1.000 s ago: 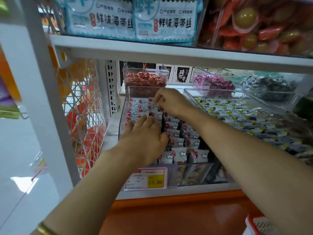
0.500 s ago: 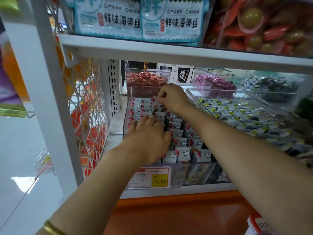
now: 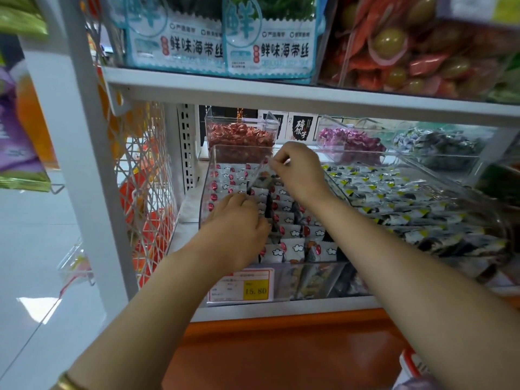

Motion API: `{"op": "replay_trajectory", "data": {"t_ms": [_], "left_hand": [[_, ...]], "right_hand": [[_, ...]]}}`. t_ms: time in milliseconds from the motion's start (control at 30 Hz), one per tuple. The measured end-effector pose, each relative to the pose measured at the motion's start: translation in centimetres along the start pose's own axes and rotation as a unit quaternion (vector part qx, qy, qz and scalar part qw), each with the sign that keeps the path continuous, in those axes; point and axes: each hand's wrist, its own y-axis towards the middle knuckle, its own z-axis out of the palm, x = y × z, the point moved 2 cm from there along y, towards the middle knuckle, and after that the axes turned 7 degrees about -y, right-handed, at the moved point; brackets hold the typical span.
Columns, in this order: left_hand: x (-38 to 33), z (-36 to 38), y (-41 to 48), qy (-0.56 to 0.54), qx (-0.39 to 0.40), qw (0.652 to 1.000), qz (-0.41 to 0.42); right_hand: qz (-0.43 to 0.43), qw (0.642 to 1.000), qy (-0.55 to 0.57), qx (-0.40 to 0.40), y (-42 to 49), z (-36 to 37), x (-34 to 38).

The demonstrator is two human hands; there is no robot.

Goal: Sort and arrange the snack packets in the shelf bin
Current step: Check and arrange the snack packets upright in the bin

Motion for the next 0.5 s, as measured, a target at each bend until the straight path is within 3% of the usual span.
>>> {"op": "replay_trajectory", "data": {"t_ms": [267,400,500], "left_hand": [[-0.5,-1.4,-0.7,-0.124,-0.164,0.979,-0.004],[-0.7,-1.8,-1.3,-0.242,-0.166,0.956,-0.021],[-0.8,-1.8,-1.5,-0.325,-0.149,0.933,-0.034]], "right_hand": [[0.043,0.982,0.069,-0.171,-4.3,-4.7,0.8],[0.113,0.966,0.171,-0.157,-7.5,-6.5,0.5],[0.174,0.928,0.305,-0.123,-9.0,-7.0,0.0]]}}
